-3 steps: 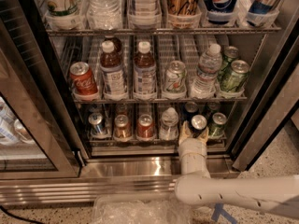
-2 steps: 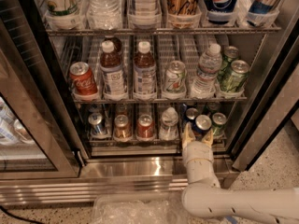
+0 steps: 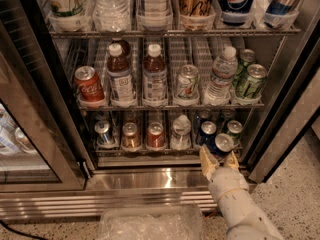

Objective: Pick pepsi can from bottom shelf of fridge

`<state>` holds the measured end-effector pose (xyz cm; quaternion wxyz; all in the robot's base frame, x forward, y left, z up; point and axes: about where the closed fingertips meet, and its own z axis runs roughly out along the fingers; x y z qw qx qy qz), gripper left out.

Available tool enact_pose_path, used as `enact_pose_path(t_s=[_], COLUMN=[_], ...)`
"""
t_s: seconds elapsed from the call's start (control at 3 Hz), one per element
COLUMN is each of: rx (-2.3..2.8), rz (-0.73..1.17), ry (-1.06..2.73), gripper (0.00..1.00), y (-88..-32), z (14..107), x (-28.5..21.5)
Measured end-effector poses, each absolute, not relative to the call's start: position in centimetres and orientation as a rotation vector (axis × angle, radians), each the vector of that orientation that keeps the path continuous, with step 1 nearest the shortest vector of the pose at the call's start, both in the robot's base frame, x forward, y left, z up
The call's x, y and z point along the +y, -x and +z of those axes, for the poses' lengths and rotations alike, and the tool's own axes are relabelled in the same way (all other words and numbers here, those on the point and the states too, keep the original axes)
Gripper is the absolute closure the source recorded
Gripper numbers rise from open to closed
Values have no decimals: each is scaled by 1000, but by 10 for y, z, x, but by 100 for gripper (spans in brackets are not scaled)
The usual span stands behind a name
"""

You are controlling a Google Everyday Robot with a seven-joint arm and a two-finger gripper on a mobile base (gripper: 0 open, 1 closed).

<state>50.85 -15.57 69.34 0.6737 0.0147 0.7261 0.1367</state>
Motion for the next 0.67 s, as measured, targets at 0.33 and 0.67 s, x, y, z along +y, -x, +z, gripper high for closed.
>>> enact_pose_path(t_s=[0.33,0.67], rx=[1678,1678], rz=[356,427], ry=[27,51], gripper=[100,100], y=[-476,-472], z=[710,713], x=[-170,-155])
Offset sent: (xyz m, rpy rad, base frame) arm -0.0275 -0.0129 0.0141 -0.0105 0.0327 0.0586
